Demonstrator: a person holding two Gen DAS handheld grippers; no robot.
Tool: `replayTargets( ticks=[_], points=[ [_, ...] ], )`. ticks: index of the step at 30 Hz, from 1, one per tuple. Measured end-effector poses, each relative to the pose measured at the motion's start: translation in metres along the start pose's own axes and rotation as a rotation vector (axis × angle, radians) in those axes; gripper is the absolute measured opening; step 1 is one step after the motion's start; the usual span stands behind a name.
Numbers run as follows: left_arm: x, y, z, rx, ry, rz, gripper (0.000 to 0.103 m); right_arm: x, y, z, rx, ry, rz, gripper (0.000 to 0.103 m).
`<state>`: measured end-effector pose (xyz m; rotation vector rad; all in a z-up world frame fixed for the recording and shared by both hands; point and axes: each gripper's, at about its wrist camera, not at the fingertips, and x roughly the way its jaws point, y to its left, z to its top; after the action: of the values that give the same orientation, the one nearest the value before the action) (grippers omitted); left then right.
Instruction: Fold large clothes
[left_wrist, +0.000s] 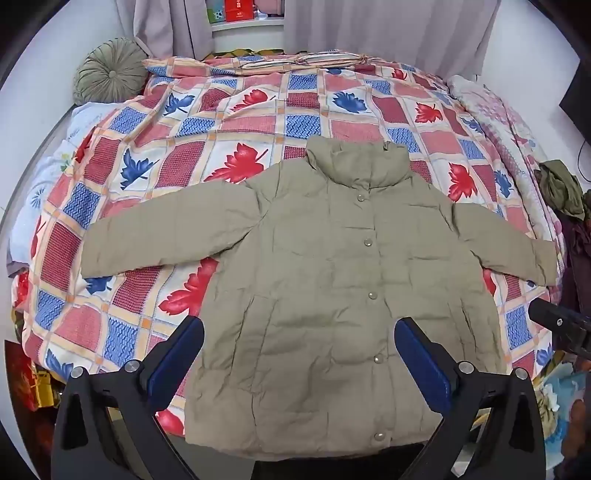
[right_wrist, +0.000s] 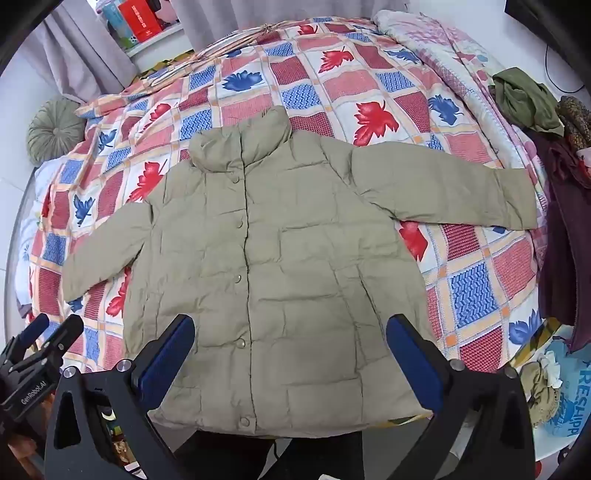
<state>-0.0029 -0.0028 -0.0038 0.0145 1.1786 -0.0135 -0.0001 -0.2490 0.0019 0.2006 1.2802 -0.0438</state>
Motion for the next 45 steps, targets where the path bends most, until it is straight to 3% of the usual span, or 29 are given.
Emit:
replayTargets(
  ticks=[12, 16, 45],
  points=[
    [-0.017, 0.003, -0.004, -0.048, -0.003, -0.025, 0.103, -0.022, -0.004, 0.013, -0.038, -0.035, -0.043, 0.103],
    [-0.019, 0.006, -0.005, -0.048, -0.007, -0.017, 0.103, -0.021, 0.001, -0.004, -0.043, -0.059, -0.045, 0.103],
    [-0.035, 0.004, -0.009, -0.049, -0.035, -0.014, 0.103, -0.032, 0.006, -0.006, -0.044, -0.073, -0.054, 0.103]
  ],
)
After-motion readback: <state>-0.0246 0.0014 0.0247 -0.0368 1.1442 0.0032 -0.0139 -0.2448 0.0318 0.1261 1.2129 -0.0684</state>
